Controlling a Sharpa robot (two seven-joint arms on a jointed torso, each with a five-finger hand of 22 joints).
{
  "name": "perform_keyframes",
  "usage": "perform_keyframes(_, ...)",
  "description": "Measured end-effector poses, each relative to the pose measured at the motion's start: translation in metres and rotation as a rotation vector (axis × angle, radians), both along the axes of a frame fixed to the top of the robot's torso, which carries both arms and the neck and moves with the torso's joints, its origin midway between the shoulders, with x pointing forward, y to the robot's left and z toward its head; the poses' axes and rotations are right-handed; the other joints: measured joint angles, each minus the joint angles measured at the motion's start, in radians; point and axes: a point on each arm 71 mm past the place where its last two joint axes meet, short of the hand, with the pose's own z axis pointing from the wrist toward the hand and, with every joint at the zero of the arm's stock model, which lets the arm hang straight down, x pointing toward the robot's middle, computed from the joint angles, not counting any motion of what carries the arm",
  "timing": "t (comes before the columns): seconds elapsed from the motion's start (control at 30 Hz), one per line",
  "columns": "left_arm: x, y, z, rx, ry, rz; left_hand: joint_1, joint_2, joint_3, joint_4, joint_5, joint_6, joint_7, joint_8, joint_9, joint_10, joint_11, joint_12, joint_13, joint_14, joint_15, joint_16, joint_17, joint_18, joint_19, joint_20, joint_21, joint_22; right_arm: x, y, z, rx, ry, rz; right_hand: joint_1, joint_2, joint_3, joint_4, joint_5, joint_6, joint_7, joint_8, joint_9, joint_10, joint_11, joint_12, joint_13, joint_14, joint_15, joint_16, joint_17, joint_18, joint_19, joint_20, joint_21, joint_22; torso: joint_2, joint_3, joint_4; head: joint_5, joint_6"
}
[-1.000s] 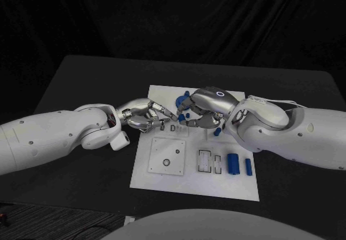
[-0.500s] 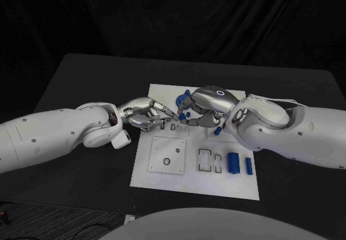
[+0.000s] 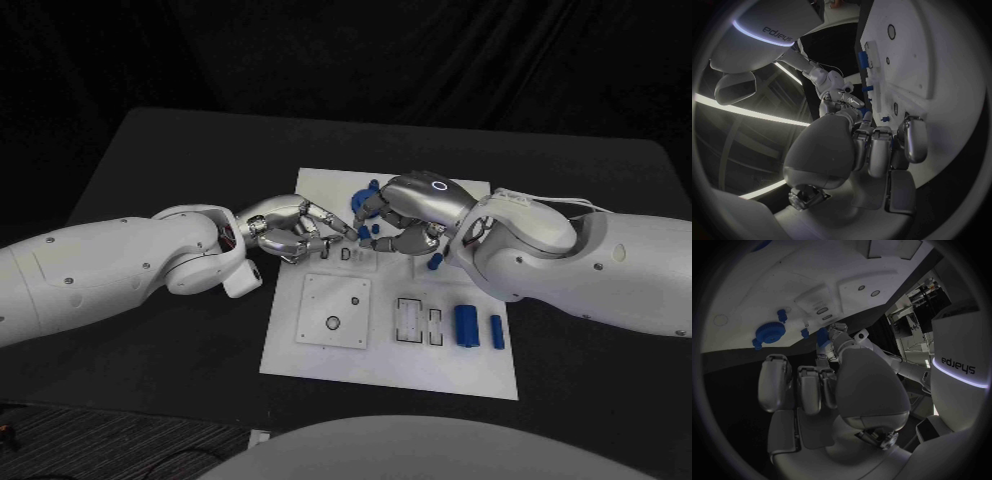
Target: Assemble the parts on the task board
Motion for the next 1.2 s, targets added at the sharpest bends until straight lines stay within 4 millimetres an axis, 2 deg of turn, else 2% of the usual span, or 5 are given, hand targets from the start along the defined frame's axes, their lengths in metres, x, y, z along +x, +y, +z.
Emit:
perform_keyframes(0.3, 0.000, 0.001, 0.000, 0.002, 0.002, 0.001, 0.000, 0.000, 0.000, 0.000, 0.000, -0.013, -0.002, -0.007, -0.003, -0.001, 0.001, 0.000, 0.000, 0.000, 0.000, 0.000, 0.000, 0.000, -0.015, 0.000, -0.004, 0.000, 0.000, 0.000, 0.000, -0.001, 0.000, -0.001, 0.001, -0.001, 0.000, 0.000, 0.000, 0.000, 0.000, -0.003, 0.000, 0.000, 0.000, 0.000, 0.000, 0.000, 0.000, 0.000, 0.000, 0.000, 0.000, 0.000, 0.000, 0.000, 0.000, -0.0002, 0.0000, 0.001, 0.000)
perform_keyframes(0.63, -0.003, 0.013, 0.001, 0.006, 0.003, 0.022, -0.001, -0.001, 0.000, 0.000, 0.000, -0.013, -0.002, -0.009, -0.001, -0.001, 0.001, 0.000, 0.000, 0.000, 0.000, 0.000, 0.000, 0.000, -0.042, 0.002, -0.020, -0.010, 0.005, -0.004, -0.003, -0.024, 0.010, -0.014, 0.001, -0.002, 0.000, 0.000, -0.004, 0.000, 0.000, 0.001, 0.000, 0.000, 0.000, 0.000, 0.000, 0.000, 0.000, 0.000, 0.000, 0.000, 0.000, 0.000, 0.000, 0.000, 0.000, -0.0004, 0.0006, 0.002, 0.000)
perform_keyframes(0.67, -0.004, 0.014, 0.001, 0.005, 0.003, 0.023, -0.004, -0.004, 0.000, 0.000, 0.000, -0.012, -0.002, -0.009, -0.001, -0.001, 0.001, 0.000, 0.000, 0.000, 0.000, 0.000, 0.000, 0.001, -0.045, 0.002, -0.020, -0.012, 0.006, -0.004, -0.003, -0.027, 0.011, -0.015, 0.001, -0.002, 0.000, 0.000, -0.004, 0.000, 0.000, 0.001, 0.000, 0.000, 0.000, 0.000, 0.000, 0.000, 0.000, 0.000, 0.000, 0.000, 0.000, 0.000, 0.000, 0.000, 0.000, -0.0005, 0.0006, 0.002, 0.000)
perform_keyframes(0.73, -0.005, 0.016, 0.001, 0.004, 0.003, 0.027, -0.004, -0.004, 0.000, 0.000, 0.000, -0.009, 0.002, -0.009, -0.001, -0.001, 0.001, 0.000, 0.000, 0.000, 0.000, 0.000, 0.000, 0.016, -0.045, 0.002, -0.020, -0.013, 0.007, -0.004, -0.004, -0.036, 0.016, -0.015, 0.001, -0.002, 0.000, 0.000, -0.004, 0.000, 0.000, 0.001, 0.000, 0.000, 0.000, 0.000, 0.000, 0.000, 0.000, 0.000, 0.000, 0.000, -0.001, 0.001, 0.000, 0.000, 0.000, -0.0004, 0.0006, 0.002, 0.000)
perform_keyframes(1.2, -0.014, 0.025, 0.005, -0.005, -0.010, 0.050, -0.004, -0.004, 0.003, -0.003, 0.000, -0.003, 0.004, -0.005, 0.002, 0.002, 0.004, 0.000, 0.000, 0.000, 0.000, 0.000, 0.000, 0.016, -0.052, 0.002, -0.023, -0.017, 0.012, -0.003, -0.012, -0.093, 0.054, -0.017, 0.001, -0.002, 0.003, -0.003, -0.008, 0.000, 0.000, -0.001, 0.000, 0.004, 0.003, 0.000, 0.000, 0.000, 0.000, 0.000, 0.000, 0.000, -0.004, 0.004, 0.000, 0.000, 0.000, -0.0011, 0.0006, 0.001, 0.000)
